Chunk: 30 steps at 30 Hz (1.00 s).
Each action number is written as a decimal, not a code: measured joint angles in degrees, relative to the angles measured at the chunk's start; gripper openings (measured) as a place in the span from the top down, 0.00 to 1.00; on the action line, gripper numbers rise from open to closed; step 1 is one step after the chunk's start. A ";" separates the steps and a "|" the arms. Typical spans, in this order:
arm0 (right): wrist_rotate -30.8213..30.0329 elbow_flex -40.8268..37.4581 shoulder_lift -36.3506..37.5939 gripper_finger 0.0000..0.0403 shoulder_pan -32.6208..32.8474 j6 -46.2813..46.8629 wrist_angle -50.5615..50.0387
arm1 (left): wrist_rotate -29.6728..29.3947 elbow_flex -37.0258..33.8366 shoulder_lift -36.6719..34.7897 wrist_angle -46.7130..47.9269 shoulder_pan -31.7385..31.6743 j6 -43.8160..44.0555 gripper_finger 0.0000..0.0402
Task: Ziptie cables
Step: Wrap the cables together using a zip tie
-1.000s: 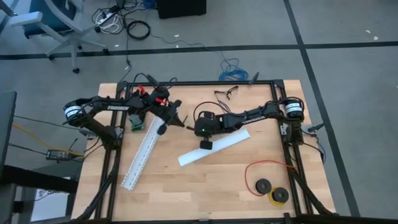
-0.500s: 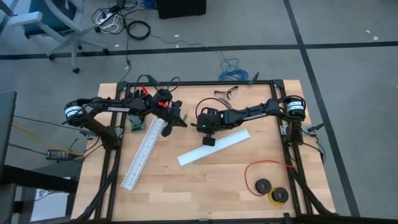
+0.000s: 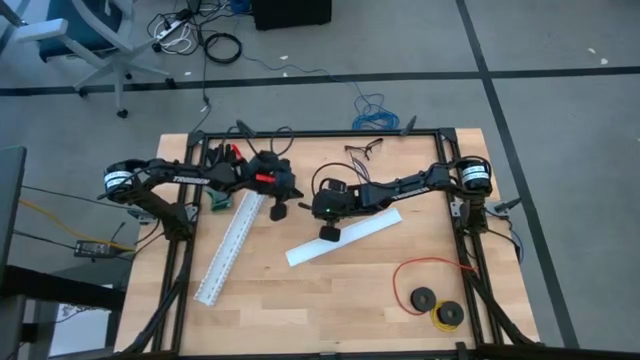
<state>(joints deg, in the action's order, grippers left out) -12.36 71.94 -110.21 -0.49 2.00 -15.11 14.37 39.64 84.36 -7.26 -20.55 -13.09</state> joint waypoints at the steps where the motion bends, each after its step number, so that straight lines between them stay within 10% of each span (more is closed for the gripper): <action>1: 0.02 0.00 0.00 1.00 -0.02 -1.30 -0.02 | -2.76 0.00 0.00 -0.45 0.41 1.18 1.00; 21: 4.21 -5.47 0.04 1.00 -0.20 1.35 1.46 | -40.71 -2.40 0.00 -13.46 12.10 24.34 1.00; 30: 1.96 -5.86 0.11 1.00 0.88 5.93 18.93 | -60.21 -2.43 0.00 -19.79 17.01 30.38 1.00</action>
<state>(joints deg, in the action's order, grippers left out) -10.40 66.08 -110.10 0.39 7.93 3.82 -45.83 37.21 84.36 -27.06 -3.53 17.29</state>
